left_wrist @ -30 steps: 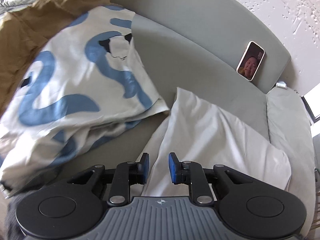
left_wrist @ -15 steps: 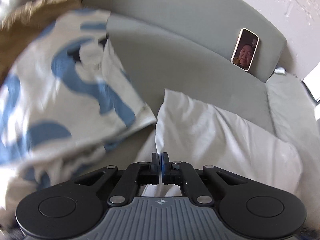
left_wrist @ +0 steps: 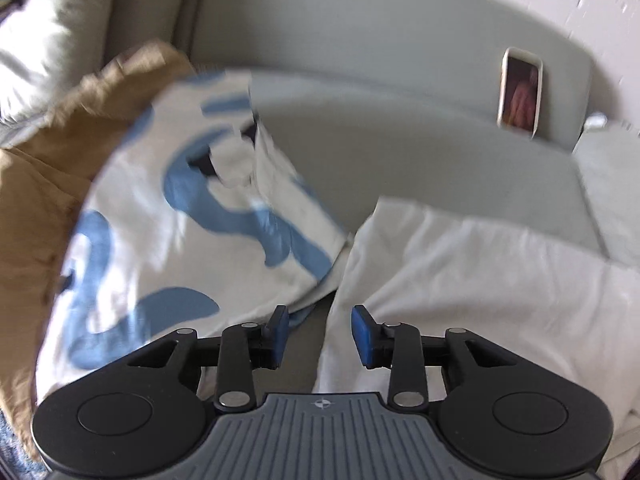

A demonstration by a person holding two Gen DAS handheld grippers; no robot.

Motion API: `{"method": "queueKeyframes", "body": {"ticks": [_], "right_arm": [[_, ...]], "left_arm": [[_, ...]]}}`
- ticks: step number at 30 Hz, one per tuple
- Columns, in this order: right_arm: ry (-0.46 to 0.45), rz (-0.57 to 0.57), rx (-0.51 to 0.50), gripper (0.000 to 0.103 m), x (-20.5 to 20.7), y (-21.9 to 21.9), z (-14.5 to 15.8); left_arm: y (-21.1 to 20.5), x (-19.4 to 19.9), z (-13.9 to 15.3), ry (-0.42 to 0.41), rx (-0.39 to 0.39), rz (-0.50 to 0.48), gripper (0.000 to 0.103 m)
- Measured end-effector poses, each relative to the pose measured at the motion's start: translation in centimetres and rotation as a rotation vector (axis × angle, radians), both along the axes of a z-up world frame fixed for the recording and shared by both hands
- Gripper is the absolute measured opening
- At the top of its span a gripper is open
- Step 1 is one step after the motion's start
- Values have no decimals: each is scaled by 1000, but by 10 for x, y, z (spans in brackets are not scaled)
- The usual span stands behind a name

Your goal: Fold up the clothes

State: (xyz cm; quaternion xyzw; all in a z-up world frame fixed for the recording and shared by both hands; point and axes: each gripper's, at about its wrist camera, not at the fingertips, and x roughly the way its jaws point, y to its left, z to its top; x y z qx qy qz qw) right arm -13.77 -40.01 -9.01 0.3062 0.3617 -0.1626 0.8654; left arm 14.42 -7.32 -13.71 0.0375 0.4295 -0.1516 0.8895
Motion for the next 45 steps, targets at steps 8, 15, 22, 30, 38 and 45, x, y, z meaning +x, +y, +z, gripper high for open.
{"method": "queueKeyframes", "body": {"ticks": [8, 15, 22, 30, 38, 45], "right_arm": [[259, 148, -229, 45, 25, -11, -9], [342, 462, -569, 39, 43, 33, -32], [244, 568, -571, 39, 66, 52, -36], [277, 656, -696, 31, 82, 74, -50], [280, 626, -838, 0, 78, 84, -49], [283, 741, -948, 0, 49, 92, -30]], "left_arm": [[-27, -62, -4, 72, -87, -195, 33], [-27, -76, -14, 118, -94, -191, 32], [-22, -72, -12, 110, -100, -155, 32], [-16, -68, -17, 133, -115, -135, 32], [-13, -68, -17, 137, -119, -133, 32], [-6, -67, -16, 132, -128, -119, 32]]}}
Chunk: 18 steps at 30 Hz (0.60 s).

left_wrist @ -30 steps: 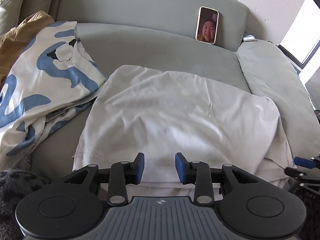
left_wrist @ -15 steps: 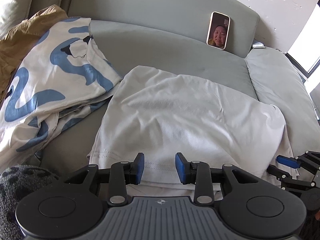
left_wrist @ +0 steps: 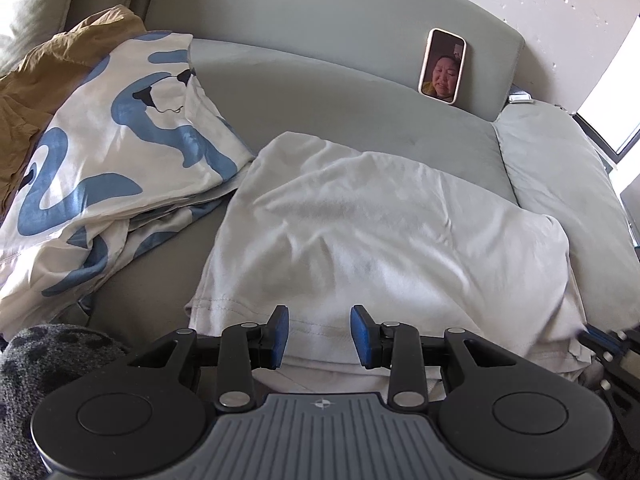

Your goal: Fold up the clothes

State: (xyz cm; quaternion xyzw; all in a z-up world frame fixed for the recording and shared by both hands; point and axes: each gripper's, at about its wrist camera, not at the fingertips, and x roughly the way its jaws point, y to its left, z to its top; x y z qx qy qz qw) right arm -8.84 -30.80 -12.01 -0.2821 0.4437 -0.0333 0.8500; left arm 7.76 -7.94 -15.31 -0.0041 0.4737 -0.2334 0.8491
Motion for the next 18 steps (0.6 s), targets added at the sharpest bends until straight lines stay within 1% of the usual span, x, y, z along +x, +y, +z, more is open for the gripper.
{"method": "queueKeyframes", "body": {"ticks": [2, 3, 5, 8, 9, 10, 11, 12, 14, 16, 17, 18], "right_arm": [[22, 26, -46, 0, -11, 1, 2], [41, 27, -53, 0, -16, -1, 3], [84, 10, -48, 0, -22, -8, 3], [155, -36, -49, 0, -25, -18, -7], [174, -52, -34, 0, -25, -21, -9], [180, -73, 13, 3, -25, -23, -8], [179, -98, 76, 8, -24, -27, -5], [168, -125, 151, 10, -24, -32, 0], [105, -205, 303, 21, -25, -49, 16], [35, -360, 398, 24, -25, -74, 24], [8, -456, 457, 24, -25, -90, 26], [-8, -556, 539, 26, -27, -107, 25]], "left_arm": [[1, 0, 0, 0, -1, 2, 32], [1, 0, 0, 0, 0, 1, 32], [0, 0, 0, 0, 2, -2, 32], [-2, -1, -1, -1, 16, -10, 32], [-2, -1, 0, -3, 18, -11, 32], [-2, -2, 0, -6, 19, -12, 32], [-2, -2, 1, -9, 21, -13, 32], [-1, -2, 1, -11, 22, -11, 32], [1, -2, 1, -13, 24, -5, 32], [1, -2, 1, -9, 22, 0, 32], [1, -2, 1, -7, 21, 0, 32], [0, -2, 0, -6, 21, -1, 32]]}}
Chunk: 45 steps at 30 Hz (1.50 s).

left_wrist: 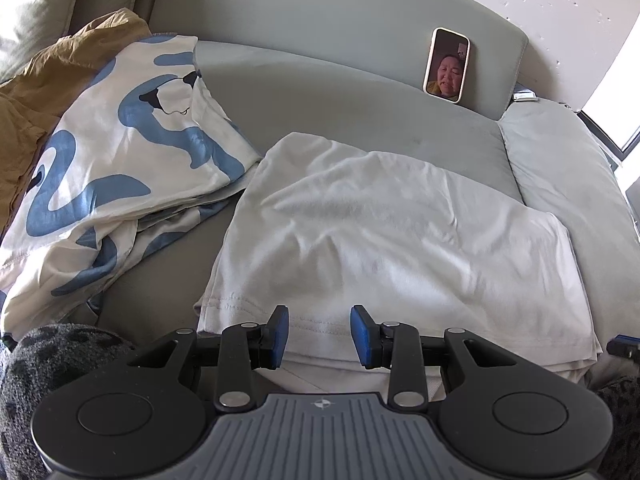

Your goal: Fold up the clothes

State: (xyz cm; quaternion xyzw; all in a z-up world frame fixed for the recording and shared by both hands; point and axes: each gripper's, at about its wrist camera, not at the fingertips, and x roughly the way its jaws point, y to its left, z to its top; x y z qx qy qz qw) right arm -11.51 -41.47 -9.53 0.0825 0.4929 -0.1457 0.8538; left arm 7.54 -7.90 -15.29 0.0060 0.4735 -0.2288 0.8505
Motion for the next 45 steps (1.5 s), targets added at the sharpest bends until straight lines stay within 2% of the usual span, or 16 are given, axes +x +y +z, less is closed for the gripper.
{"method": "queueKeyframes", "body": {"ticks": [1, 3, 4, 6, 12, 18, 20, 21, 25, 30, 37, 39, 42, 43, 44, 45], "right_arm": [[-10, -92, 89, 26, -2, -15, -3], [-43, -196, 238, 26, -5, -35, -9], [-59, -228, 290, 26, -5, -42, -12], [-70, -267, 321, 25, -3, -43, -17], [-1, -349, 331, 23, 13, -42, -38], [53, -315, 292, 23, 25, -33, -49], [48, -303, 265, 6, 25, -32, -52], [45, -298, 259, 5, 25, -32, -53], [23, -298, 234, 2, 16, -31, -45], [7, -325, 147, 2, -10, -43, -20], [84, -402, 105, 0, -27, -70, -19], [46, -412, 104, 1, -26, -71, -10], [-81, -402, 131, 21, -13, -73, 6], [-121, -408, 155, 33, -7, -77, 10], [-158, -414, 185, 40, 0, -83, 13], [-187, -423, 220, 40, 8, -89, 12]], "left_arm": [[0, 0, 0, 1, 1, -1, 32], [-1, -1, -1, 2, 3, -1, 32], [-1, -1, -1, 2, 4, -1, 32], [-1, -1, -2, 3, 6, -1, 32], [0, -1, -3, 6, 10, 5, 32], [0, 0, -6, 17, 7, 4, 32], [0, -1, -7, 19, 5, 2, 32], [0, -2, -6, 19, 4, 0, 32], [3, -2, -4, 13, 1, 9, 32], [5, 0, -4, 11, -7, 14, 32], [-3, -4, -5, 10, 4, -31, 32], [-6, -5, -4, 2, 6, -48, 32], [-15, -5, -4, -9, 13, -75, 32], [-18, -6, -4, -15, 16, -82, 32], [-21, -6, -4, -24, 18, -89, 32], [-24, -6, -4, -36, 21, -95, 32]]}}
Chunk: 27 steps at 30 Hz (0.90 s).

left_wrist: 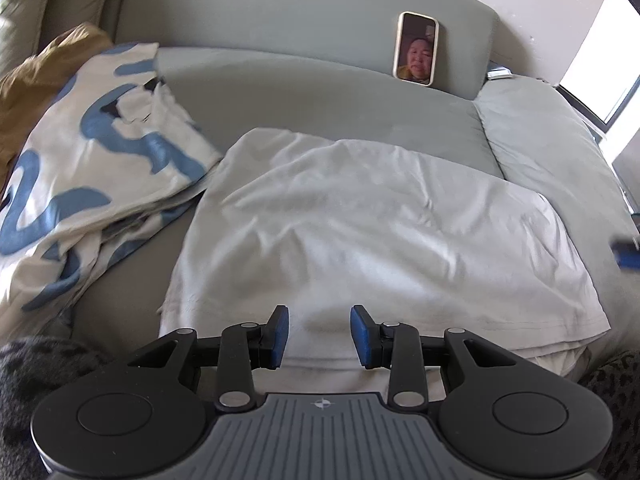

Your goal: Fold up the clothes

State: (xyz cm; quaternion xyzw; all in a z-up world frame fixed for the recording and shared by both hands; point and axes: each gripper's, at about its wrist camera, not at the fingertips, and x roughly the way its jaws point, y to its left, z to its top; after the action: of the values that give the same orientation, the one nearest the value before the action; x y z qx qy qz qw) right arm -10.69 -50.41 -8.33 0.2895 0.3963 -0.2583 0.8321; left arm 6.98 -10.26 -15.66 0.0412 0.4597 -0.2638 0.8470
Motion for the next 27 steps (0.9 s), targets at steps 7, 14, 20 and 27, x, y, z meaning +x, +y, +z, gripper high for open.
{"method": "queueKeyframes", "body": {"ticks": [7, 14, 20, 27], "right_arm": [[-85, -79, 152, 37, 64, -53, -26], [-29, -144, 264, 37, 116, -95, -67], [-4, -148, 394, 26, 138, -114, -104], [11, -108, 326, 3, 143, -101, -105]], "left_arm": [[-22, 5, -6, -54, 25, -49, 32], [-27, 17, -23, -3, 43, -56, 32], [-27, 18, -24, 8, 38, -51, 32], [-26, 19, -25, 18, 34, -43, 32]]}}
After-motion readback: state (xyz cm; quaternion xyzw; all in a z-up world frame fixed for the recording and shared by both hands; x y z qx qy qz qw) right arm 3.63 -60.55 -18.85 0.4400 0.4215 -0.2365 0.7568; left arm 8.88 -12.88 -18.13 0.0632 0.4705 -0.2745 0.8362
